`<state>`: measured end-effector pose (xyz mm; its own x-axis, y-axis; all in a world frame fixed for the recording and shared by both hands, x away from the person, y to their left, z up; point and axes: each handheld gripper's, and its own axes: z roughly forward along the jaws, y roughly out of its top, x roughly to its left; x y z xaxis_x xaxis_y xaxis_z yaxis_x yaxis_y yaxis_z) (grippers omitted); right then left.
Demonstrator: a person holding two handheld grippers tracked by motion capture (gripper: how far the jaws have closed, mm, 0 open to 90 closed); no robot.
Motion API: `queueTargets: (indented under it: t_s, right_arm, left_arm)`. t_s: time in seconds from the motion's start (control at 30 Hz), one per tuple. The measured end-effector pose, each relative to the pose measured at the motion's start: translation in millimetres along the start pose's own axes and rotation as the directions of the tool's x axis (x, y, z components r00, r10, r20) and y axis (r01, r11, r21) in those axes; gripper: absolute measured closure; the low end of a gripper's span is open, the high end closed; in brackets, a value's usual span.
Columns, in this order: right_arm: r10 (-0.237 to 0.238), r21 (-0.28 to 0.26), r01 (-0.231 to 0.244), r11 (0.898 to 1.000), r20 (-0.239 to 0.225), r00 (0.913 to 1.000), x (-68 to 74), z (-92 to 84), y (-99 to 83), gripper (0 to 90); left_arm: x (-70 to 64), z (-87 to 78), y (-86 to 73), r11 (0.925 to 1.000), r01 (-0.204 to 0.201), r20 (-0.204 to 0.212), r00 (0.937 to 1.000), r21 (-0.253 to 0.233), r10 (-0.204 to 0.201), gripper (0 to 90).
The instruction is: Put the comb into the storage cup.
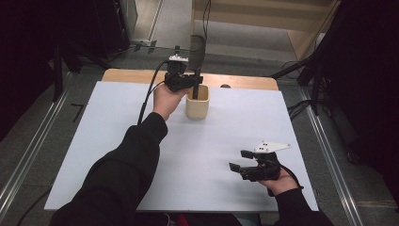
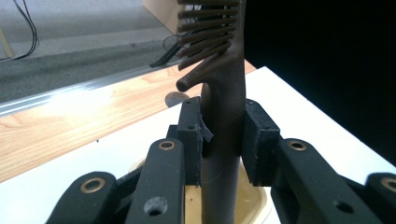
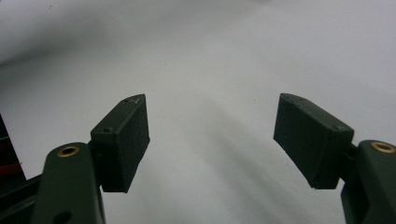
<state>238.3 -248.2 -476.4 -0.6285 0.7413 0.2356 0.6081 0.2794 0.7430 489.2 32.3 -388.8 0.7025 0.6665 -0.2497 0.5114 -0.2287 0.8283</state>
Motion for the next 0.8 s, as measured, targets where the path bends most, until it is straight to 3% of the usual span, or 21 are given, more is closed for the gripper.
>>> queueTargets:
  t_s: [0.8]
  right_arm:
    - [-0.001, 0.002, 0.001, 1.000, -0.002, 1.0000, -1.1, 1.3, 0.7, 25.0]
  left_arm:
    - [9.2, 13.7, -20.9, 0.9998, 0.006, 0.016, 0.9998, 0.019, -0.007, 72.3]
